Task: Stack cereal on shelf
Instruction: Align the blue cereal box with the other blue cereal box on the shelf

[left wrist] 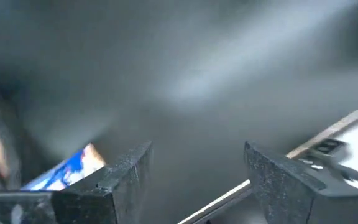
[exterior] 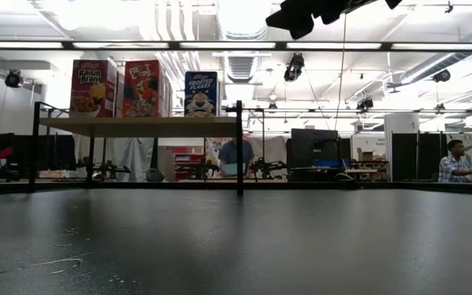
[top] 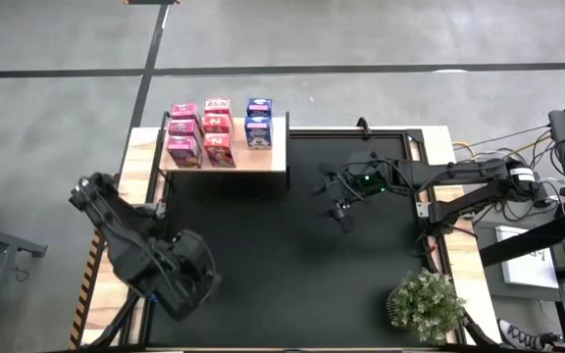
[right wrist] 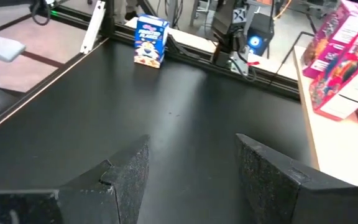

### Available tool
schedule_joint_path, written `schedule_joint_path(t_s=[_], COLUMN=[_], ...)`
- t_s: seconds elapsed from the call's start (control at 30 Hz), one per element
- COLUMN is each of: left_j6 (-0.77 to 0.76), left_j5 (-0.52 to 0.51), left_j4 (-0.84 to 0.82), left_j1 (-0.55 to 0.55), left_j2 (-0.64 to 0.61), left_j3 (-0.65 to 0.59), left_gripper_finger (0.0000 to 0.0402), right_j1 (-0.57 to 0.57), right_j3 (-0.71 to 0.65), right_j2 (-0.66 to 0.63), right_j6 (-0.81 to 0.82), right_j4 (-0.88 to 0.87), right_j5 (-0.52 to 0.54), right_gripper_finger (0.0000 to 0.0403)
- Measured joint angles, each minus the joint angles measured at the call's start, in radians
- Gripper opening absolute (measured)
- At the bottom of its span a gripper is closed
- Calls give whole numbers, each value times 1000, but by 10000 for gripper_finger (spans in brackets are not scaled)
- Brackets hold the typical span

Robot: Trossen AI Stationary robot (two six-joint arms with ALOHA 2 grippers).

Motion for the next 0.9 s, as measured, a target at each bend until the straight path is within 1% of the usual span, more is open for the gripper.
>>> schedule_joint_path(t_s=[0.2,0.33,0.4,0.5,0.63,0.9], left_j6=[-234,-343,-397,-496,-521,-520], left_j5=[153,249,275,276,336,338], left_j4=[-2,-1,-3,-2,-2,2], left_j1=[-77,-136,-170,-226,-257,-262], left_j2=[6,3,2,2,1,1], left_j3=[-142,-220,-248,-280,-323,-389], left_gripper_finger=[259,278,283,285,282,279], right_j1=[23,31,31,31,31,31], right_j3=[0,0,0,0,0,0], right_j2=[0,0,0,0,0,0], right_j6=[2,3,4,12,12,11], right_j4=[-1,-1,-1,-1,-1,-3], right_j5=[-1,-1,0,-1,-1,0], right_gripper_finger=[219,219,219,219,219,219])
